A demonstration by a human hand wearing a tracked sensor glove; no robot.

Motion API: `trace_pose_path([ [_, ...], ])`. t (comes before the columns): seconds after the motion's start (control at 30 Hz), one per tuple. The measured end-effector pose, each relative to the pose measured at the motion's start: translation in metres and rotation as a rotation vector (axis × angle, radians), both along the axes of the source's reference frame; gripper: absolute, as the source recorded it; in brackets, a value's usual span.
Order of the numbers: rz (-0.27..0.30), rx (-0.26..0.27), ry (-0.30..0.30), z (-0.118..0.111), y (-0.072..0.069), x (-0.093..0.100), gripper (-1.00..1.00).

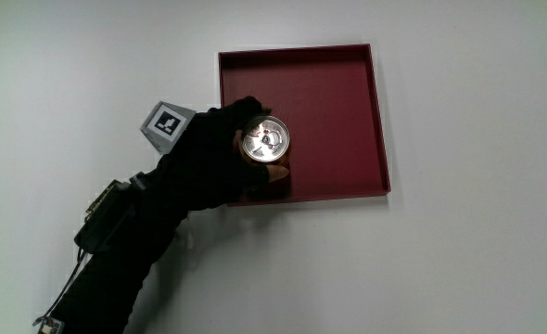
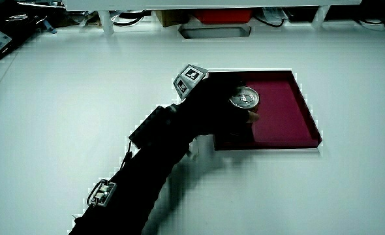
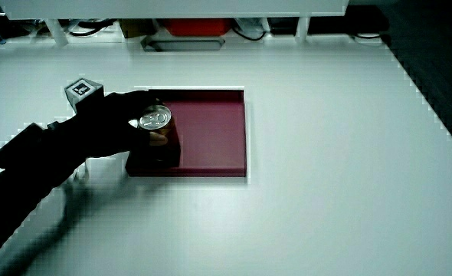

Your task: Pick red bull from plate

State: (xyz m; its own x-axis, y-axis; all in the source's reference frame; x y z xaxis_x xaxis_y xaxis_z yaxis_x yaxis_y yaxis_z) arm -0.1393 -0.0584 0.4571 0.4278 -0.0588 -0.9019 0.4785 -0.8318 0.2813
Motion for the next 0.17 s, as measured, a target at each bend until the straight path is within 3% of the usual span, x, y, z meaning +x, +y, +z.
trace_pose_path([
  [0.17,-0.016,-0.016,0.003,-0.020,0.004,-0.006,1.00],
])
